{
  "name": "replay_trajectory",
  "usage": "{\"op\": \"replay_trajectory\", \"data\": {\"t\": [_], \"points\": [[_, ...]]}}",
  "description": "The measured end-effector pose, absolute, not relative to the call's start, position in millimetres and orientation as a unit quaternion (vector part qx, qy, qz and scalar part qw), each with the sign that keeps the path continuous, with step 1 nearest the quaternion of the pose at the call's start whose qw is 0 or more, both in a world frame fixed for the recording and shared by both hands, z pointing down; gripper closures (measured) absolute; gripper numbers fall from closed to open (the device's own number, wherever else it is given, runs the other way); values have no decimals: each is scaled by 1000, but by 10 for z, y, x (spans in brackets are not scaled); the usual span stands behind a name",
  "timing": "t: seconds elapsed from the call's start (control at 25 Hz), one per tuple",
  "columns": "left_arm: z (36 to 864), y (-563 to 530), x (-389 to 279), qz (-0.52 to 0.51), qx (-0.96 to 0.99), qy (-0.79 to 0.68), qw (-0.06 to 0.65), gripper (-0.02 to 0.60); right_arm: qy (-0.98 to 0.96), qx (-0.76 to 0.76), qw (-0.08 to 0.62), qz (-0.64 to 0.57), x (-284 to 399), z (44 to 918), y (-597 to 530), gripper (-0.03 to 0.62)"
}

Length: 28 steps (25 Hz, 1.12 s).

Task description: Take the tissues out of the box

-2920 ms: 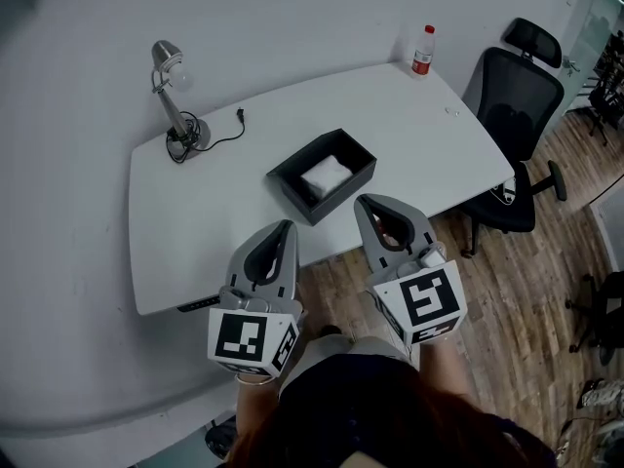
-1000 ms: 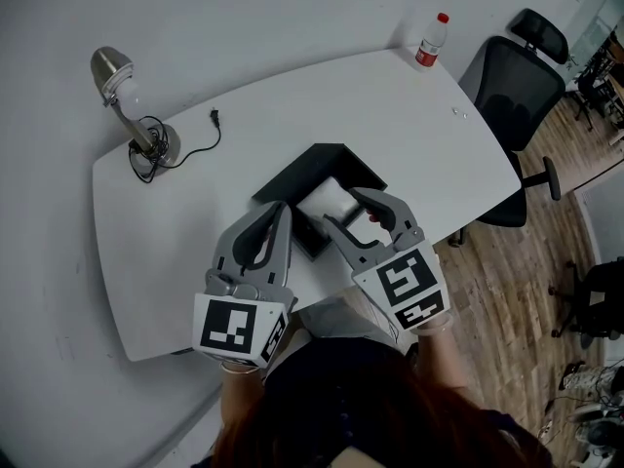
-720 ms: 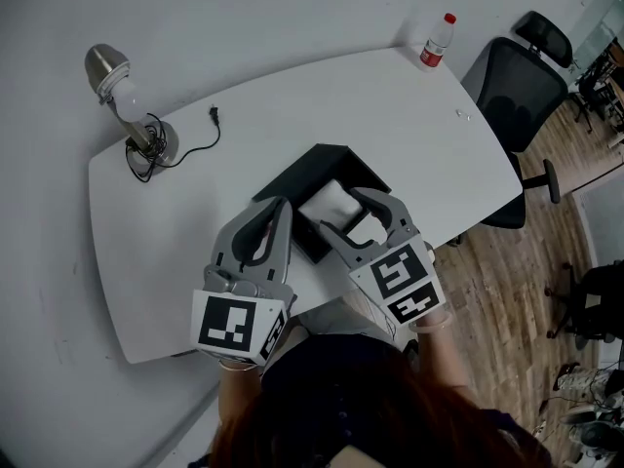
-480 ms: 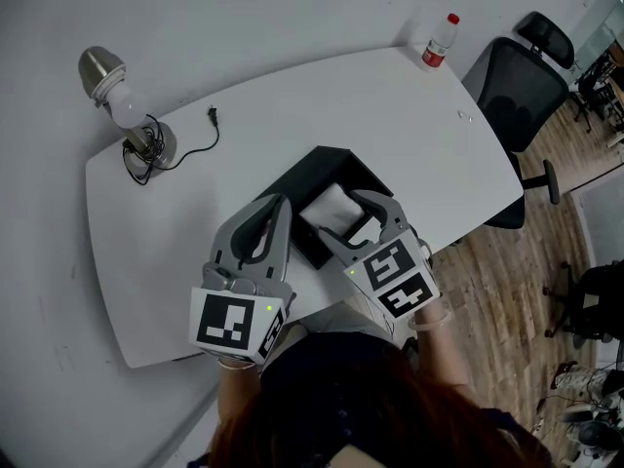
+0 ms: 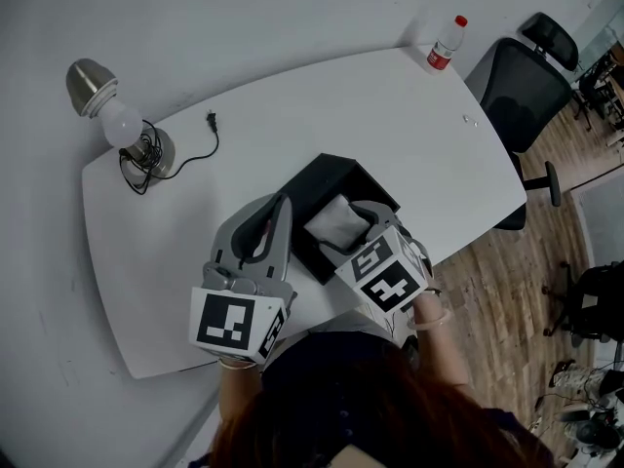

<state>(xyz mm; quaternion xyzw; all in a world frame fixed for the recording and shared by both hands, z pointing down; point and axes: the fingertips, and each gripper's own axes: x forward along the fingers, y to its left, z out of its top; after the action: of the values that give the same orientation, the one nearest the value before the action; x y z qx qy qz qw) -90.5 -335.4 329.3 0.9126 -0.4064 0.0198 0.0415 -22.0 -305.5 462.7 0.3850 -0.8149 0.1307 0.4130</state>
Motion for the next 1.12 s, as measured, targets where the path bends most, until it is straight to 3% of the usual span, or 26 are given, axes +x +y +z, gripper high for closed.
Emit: {"op": "replay_trajectory", "data": {"t": [0.96, 1.12], "points": [[3417, -3704, -970, 18, 911, -409, 60, 555, -742, 350, 542, 183, -143, 5109, -3114, 283], [3407, -3690, -981, 17, 910, -410, 60, 555, -744, 342, 546, 177, -133, 5100, -3108, 312]]}}
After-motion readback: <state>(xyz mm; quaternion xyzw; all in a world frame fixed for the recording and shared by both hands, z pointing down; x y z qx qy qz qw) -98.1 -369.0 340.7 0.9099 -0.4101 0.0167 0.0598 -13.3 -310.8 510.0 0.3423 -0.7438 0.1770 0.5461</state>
